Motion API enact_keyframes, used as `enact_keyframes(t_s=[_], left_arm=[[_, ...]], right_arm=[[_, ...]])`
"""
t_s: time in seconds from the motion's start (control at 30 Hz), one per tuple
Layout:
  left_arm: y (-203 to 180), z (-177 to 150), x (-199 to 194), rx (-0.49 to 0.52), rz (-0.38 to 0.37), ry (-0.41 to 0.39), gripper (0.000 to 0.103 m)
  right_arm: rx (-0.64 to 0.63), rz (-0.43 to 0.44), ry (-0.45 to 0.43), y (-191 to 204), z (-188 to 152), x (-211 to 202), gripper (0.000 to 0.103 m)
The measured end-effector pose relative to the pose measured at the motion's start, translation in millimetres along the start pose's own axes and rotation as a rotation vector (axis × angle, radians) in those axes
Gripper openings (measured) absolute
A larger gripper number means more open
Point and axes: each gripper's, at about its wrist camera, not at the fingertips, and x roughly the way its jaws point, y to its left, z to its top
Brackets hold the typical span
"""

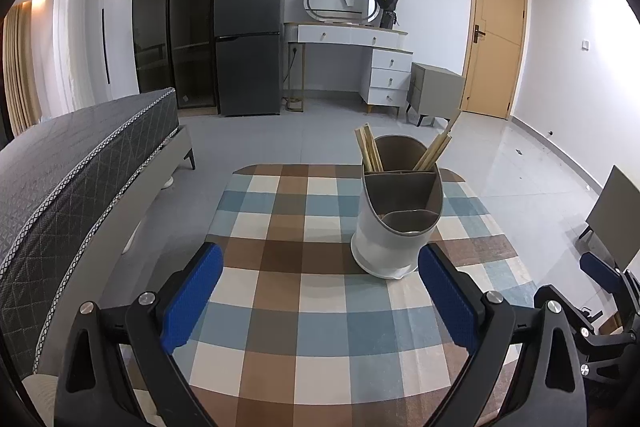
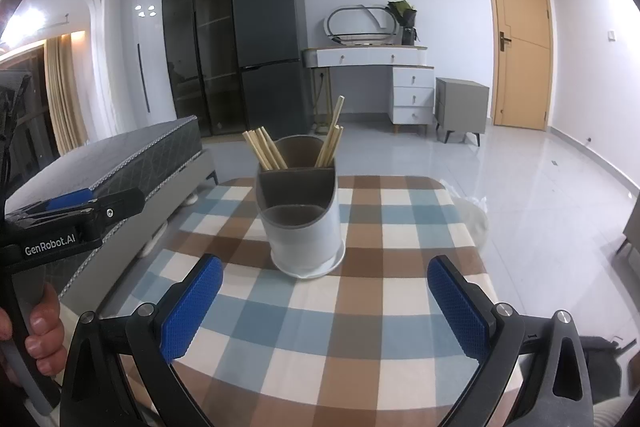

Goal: Organize utensils

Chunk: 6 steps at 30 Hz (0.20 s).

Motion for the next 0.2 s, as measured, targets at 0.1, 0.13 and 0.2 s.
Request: enact_keyframes(t_s=[0.1,0.13,0.2], left_arm=[[0.2,-0.2,1.5,-0.002,-0.003,0.01,0.095],[0.3,-0.4,2.3,-0.004,-0.001,0.013,0.095],[1.3,-1.3,2.4,-0.014,-0.004,0.015,0.095]], right_arm=[[-0.002,0.0,0.003,0.2,-0.1,0.7,0.103],[-0.002,0.001,0.004,0.6,-0.2,0.8,0.103],[-0.007,0.0,0.011,1.4,-0.6,2.7,0.103]])
